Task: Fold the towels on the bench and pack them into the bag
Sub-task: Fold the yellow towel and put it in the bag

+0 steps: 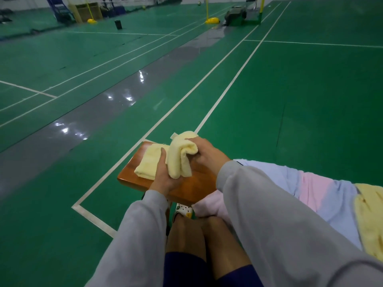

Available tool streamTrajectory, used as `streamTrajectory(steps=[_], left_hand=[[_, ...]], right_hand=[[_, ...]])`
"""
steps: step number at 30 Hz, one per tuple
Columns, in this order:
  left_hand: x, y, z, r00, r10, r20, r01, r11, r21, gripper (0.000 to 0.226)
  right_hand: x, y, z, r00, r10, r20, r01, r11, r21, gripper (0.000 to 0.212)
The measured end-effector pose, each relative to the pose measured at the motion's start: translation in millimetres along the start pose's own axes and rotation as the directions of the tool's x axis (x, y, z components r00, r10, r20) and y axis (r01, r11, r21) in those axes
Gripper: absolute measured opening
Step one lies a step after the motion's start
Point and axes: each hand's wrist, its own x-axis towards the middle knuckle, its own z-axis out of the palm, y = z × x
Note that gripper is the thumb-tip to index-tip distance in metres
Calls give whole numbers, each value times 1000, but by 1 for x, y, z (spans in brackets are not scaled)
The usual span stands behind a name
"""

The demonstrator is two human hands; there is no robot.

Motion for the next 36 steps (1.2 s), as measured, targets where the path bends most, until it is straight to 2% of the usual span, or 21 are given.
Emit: streamTrajectory(steps=[1, 2, 4, 7, 10, 12, 14, 16, 18, 19, 22, 25, 27, 29, 30, 31, 33, 34, 35, 36], left_hand=[[2, 4, -4, 999, -5, 38, 6, 999, -44, 65], [5, 11, -9, 1000, -9, -11, 8, 999, -51, 56], [19, 31, -22, 995, 40, -94, -27, 990, 140, 46], [47, 74, -48, 967, 192, -170, -108, 907, 406, 56], [51, 125, -47, 913, 356, -201, -233, 858, 458, 41], [54, 146, -46, 891, 409, -195, -253, 806, 536, 46], [67, 149, -63, 876, 425, -227, -153, 693, 705, 47], [79, 138, -93, 881, 387, -272, 10, 560, 829, 39], [91, 122, -128, 895, 340, -289, 152, 376, 914, 43], [94, 116, -140, 896, 344, -280, 166, 324, 931, 42], [92, 115, -142, 885, 389, -257, 114, 353, 929, 36], [91, 124, -131, 844, 488, -223, 49, 345, 938, 43], [89, 127, -126, 853, 463, -241, 79, 343, 936, 41], [88, 124, -130, 885, 377, -274, 206, 212, 955, 33], [86, 120, -134, 889, 365, -278, 255, 112, 960, 30], [87, 117, -139, 882, 376, -282, 279, 63, 958, 28], [92, 115, -145, 880, 394, -267, 248, 100, 964, 32], [92, 114, -144, 885, 381, -269, 228, 150, 962, 40], [96, 115, -145, 893, 358, -273, 204, 218, 954, 50], [100, 116, -146, 899, 337, -280, 185, 287, 940, 64]], right_hand=[[-2, -2, 3, 999, -39, -20, 39, 999, 1, 56], [-2, -6, 8, 998, -64, -25, 64, 998, -1, 54], [8, -10, 19, 995, -88, -51, 84, 993, -79, 52], [29, -13, 34, 990, -104, -95, 90, 986, -139, 44], [53, -16, 48, 989, -123, -84, 118, 991, -69, 42], [71, -6, 53, 985, -136, -108, 126, 987, -94, 40], [91, 21, 52, 984, -87, -156, 53, 976, -210, 38], [102, 57, 47, 982, 54, -183, -114, 935, -337, 37], [104, 86, 42, 964, 167, -208, -237, 893, -383, 29], [105, 94, 40, 960, 170, -223, -245, 895, -374, 24], [105, 88, 40, 966, 130, -222, -208, 901, -381, 16], [97, 72, 46, 982, 65, -178, -145, 864, -483, 19], [92, 70, 46, 984, 28, -177, -124, 823, -554, 17], [88, 76, 41, 980, 74, -185, -172, 783, -598, 17], [85, 82, 38, 976, 105, -191, -204, 751, -628, 22], [85, 87, 36, 976, 96, -196, -207, 689, -694, 29], [90, 95, 35, 975, -54, -214, -155, 519, -840, 51], [93, 96, 37, 961, -152, -231, -135, 472, -871, 62], [97, 96, 41, 943, -210, -257, -125, 490, -863, 71], [102, 93, 46, 935, -199, -292, -127, 582, -803, 75]])
